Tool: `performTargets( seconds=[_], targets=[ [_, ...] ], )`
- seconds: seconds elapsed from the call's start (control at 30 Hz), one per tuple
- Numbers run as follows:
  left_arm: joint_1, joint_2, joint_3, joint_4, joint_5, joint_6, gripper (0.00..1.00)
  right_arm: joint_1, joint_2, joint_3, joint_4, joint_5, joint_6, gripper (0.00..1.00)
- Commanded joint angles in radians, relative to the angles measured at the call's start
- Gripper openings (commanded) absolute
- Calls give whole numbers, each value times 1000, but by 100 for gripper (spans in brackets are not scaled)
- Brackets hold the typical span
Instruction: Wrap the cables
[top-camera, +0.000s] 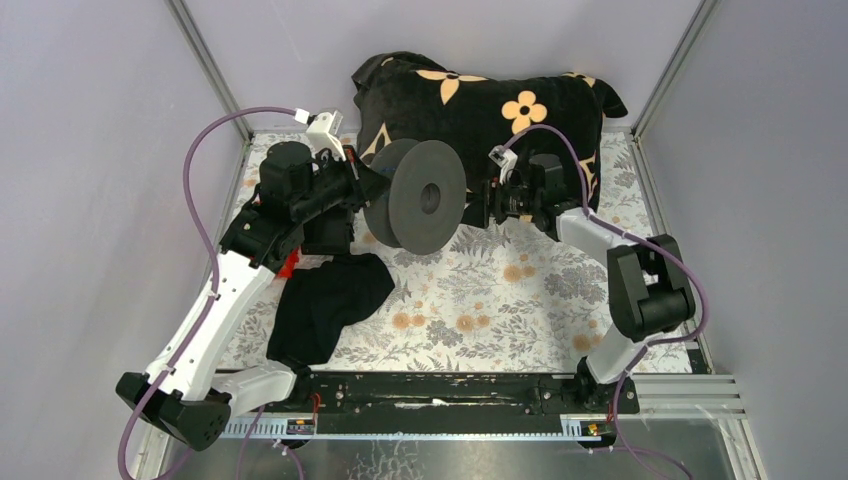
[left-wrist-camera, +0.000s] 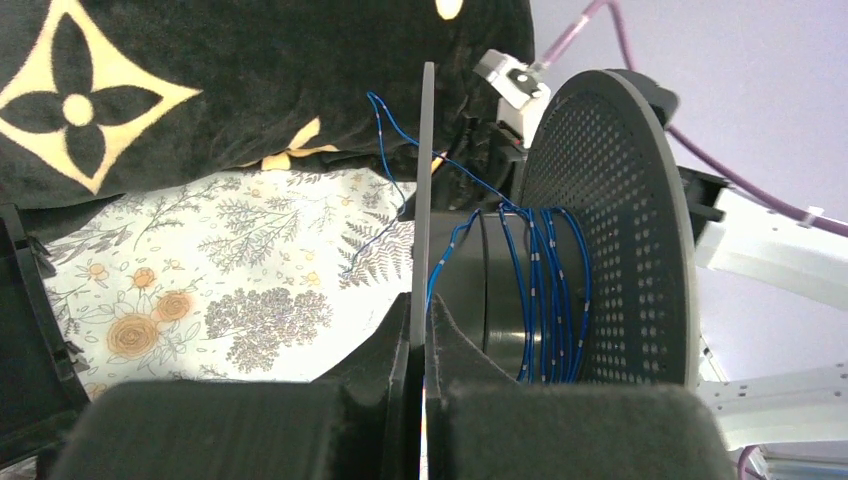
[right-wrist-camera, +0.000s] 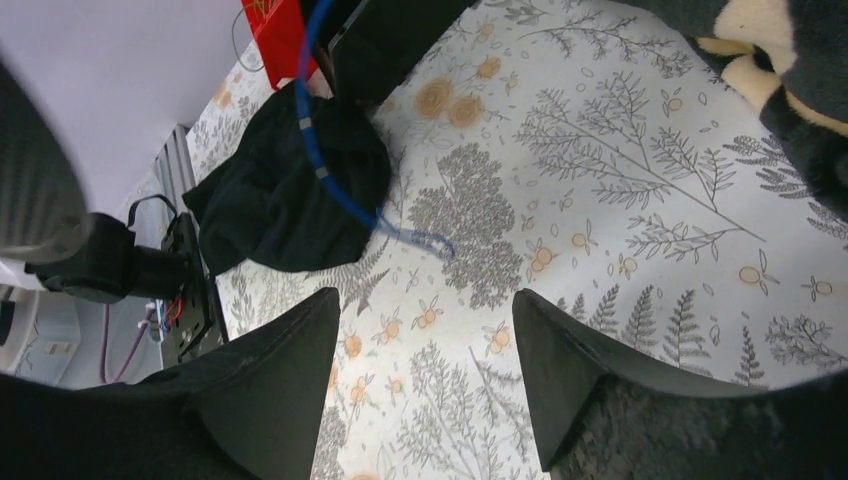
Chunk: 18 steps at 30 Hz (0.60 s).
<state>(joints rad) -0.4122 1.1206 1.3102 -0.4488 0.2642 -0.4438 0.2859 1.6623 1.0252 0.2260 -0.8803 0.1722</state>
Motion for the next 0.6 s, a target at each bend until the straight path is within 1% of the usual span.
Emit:
performTargets(
  seconds=[0.0,0.1,0.17,0.47,0.57],
  targets=[
    [6,-23,45,117,53,-37,0,3,66,18,237,-37,109,72],
    [7,-21,49,121,65,-42,0,8,94,-18,365,-59,162,76],
    [7,-19,49,122,69,-45,0,16,104,-31,409,-63,169,77],
    [9,-8,50,127,85,-54,0,45,146,-11,441,-46,133,78],
    [9,-7,48,130,90,-56,0,51,153,-16,465,-53,137,75]
  ],
)
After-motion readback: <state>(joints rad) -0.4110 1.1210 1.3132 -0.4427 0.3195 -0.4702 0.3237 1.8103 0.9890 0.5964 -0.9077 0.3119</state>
